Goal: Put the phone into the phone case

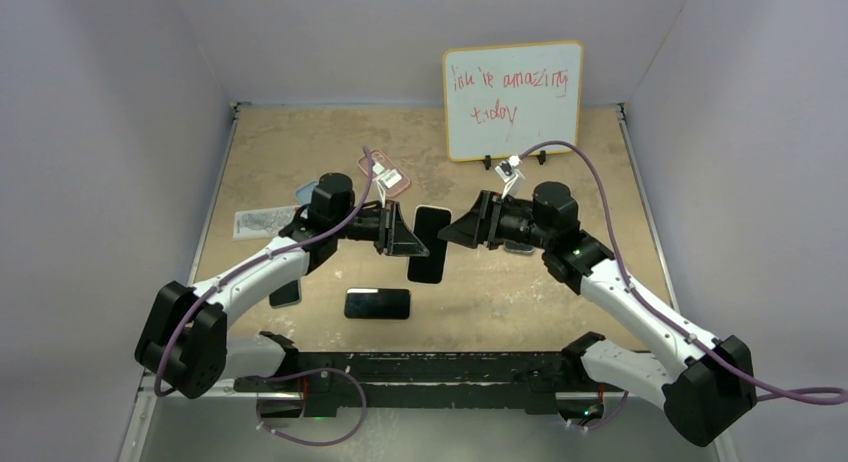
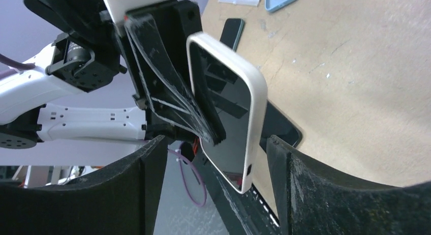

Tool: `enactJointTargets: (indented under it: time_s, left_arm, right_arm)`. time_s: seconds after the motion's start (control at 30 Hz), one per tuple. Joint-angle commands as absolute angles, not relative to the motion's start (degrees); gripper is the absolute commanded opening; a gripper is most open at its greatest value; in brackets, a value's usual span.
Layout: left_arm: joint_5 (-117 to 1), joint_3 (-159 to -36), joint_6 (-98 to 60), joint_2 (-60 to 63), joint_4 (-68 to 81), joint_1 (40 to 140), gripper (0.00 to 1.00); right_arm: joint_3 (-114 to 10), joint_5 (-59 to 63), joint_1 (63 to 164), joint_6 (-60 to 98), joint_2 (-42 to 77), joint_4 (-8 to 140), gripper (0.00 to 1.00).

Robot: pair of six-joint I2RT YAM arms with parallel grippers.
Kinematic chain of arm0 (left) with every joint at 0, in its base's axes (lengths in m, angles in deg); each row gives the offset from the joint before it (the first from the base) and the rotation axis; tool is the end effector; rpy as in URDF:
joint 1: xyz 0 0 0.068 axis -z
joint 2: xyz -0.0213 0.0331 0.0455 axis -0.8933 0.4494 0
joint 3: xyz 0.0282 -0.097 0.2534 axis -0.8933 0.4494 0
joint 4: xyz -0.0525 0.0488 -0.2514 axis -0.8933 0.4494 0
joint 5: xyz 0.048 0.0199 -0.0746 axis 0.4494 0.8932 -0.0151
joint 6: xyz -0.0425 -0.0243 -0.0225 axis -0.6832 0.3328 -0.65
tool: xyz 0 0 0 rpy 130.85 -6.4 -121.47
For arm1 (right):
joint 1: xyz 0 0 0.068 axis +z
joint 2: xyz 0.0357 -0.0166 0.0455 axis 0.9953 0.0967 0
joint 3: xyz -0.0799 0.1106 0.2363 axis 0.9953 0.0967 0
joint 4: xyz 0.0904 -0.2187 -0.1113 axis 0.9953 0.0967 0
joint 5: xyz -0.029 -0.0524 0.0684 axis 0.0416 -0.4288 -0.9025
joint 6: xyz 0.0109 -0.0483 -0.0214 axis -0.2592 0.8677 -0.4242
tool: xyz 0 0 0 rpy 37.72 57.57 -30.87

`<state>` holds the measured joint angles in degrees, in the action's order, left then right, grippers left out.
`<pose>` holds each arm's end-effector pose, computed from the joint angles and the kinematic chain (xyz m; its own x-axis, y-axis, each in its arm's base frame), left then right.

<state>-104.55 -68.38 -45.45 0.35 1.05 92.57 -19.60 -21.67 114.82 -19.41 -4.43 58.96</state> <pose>0.2252 -0.1597 0.2536 -0.8547 0.0740 -0.5138 0.5162 0.2264 -0.8260 0.1970 0.1371 0.3135 -0.7238 0.2781 -0.6315 -0.5155 0.3904 0.7628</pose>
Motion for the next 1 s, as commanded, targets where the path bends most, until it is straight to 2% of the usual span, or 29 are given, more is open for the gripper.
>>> enactJointTargets:
  time_s: [0.0, 0.17, 0.33, 0.73, 0.8, 0.9, 0.97]
  left_arm:
    - [-101.09, -67.59, -53.67, -3.81, -11.90, 92.21, 0.00]
    - [-99.78, -65.61, -59.55, -5.70, -19.71, 92.19, 0.00]
    - [-97.77, -63.68, -64.02, -7.55, -25.22, 92.21, 0.00]
    - [-97.16, -62.36, -65.39, -8.32, -27.43, 92.14, 0.00]
    - [-96.95, -62.31, -65.12, -8.63, -26.97, 92.21, 0.00]
    - [-96.53, -62.69, -63.30, -9.18, -24.46, 92.21, 0.01]
    - [-96.00, -63.28, -61.64, -9.58, -21.72, 92.21, 0.09]
  right_arm:
    - [-16.88, -24.87, 114.99, -22.17, -5.71, 53.20, 0.72]
    - [-14.97, -27.99, 114.95, -24.12, -4.70, 47.85, 0.68]
    - [-12.50, -30.35, 114.96, -26.36, -3.47, 42.43, 0.58]
    - [-10.20, -32.24, 114.95, -30.62, -2.13, 35.06, 0.37]
    - [-10.20, -32.10, 115.02, -30.62, -2.23, 34.90, 0.31]
    - [-10.30, -31.58, 114.97, -30.70, -2.69, 34.95, 0.13]
    - [-9.97, -30.98, 114.93, -30.70, -3.25, 35.11, 0.04]
